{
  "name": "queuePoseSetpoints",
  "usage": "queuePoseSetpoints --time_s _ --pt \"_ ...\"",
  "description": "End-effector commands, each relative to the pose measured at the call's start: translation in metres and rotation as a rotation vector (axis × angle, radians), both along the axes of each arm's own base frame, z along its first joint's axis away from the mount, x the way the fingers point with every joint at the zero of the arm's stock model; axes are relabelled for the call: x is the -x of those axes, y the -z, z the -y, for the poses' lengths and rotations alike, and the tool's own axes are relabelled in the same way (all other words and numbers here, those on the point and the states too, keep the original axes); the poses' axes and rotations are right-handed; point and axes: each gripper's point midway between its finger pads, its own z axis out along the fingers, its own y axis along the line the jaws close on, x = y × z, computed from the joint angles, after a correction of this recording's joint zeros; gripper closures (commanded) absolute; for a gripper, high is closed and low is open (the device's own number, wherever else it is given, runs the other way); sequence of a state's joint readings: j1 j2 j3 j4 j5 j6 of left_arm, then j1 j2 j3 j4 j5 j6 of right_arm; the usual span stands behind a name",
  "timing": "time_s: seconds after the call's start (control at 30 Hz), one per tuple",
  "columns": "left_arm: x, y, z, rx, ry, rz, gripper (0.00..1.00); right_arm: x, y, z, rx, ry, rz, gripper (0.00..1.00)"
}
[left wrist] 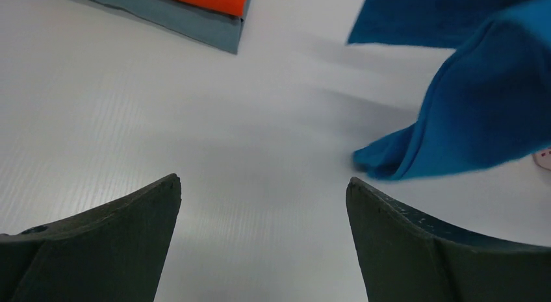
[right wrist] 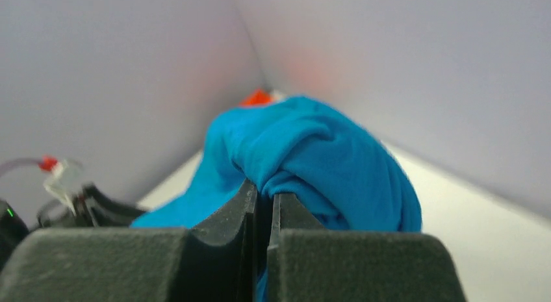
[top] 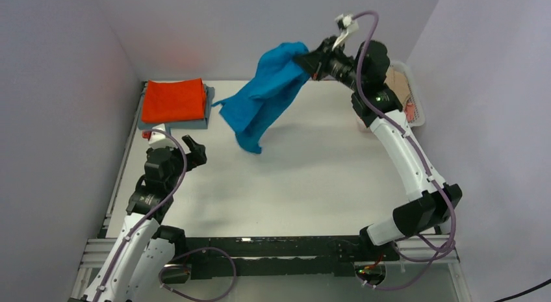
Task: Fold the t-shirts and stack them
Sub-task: Move the tshirt to the center of the board, then flatten out the tshirt
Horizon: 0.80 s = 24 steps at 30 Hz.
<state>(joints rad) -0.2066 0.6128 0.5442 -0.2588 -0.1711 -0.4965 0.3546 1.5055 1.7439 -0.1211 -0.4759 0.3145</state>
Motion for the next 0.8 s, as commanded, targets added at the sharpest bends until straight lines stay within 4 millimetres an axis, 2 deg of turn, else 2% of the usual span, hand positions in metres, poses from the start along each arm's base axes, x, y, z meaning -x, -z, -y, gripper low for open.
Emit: queuePoseSetpoints --time_s 0.0,0.1,0.13,0.17,0.2,0.23,0.27,0.3,0.37,0.47,0.57,0.63,0.7,0.77 --pt "0.001 -0.012 -0.007 0.039 -0.064 0.006 0.0 0.013 0.081 0.009 0.024 0.01 -0.107 0.96" --pt "-0.001 -0.003 0.002 0.061 -0.028 -0.036 0.0 0.01 0.191 0.043 0.056 0.206 -0.307 0.8" --pt "-0.001 0.002 0.007 0.071 -0.01 -0.06 0.01 0.011 0.226 0.059 0.067 0.282 -0.38 0.69" --pt "-0.001 0.011 0.011 0.076 0.009 -0.093 0.01 0.01 0.259 0.082 0.073 0.385 -0.459 0.5" --pt "0.0 0.017 0.018 0.088 0.042 -0.123 0.01 0.014 0.291 0.102 0.082 0.465 -0.537 0.37" --pt "0.001 0.026 0.022 0.094 0.06 -0.157 0.01 0.014 0.305 0.119 0.069 0.525 -0.59 0.24" --pt "0.002 0.034 0.026 0.103 0.078 -0.189 0.0 0.015 0.313 0.132 0.058 0.561 -0.632 0.06" --pt "0.003 0.043 0.031 0.114 0.1 -0.217 0.01 0.017 0.319 0.141 0.058 0.588 -0.666 0.01" --pt "0.005 0.057 0.048 0.157 0.183 -0.26 0.01 0.02 0.324 0.151 0.095 0.629 -0.68 0.0" --pt "0.008 0.068 0.074 0.22 0.311 -0.279 0.01 0.027 0.328 0.152 0.141 0.636 -0.696 0.0" --pt "0.006 0.069 0.087 0.242 0.368 -0.281 0.01 0.042 0.34 0.136 0.195 0.596 -0.716 0.0" --pt "0.009 0.068 0.107 0.257 0.437 -0.294 0.01 0.053 0.349 0.123 0.221 0.569 -0.729 0.0" --pt "0.016 0.074 0.128 0.245 0.506 -0.329 0.01 0.062 0.358 0.11 0.237 0.536 -0.748 0.0" --pt "0.016 0.085 0.135 0.206 0.499 -0.377 0.01 0.067 0.364 0.099 0.253 0.495 -0.744 0.0"
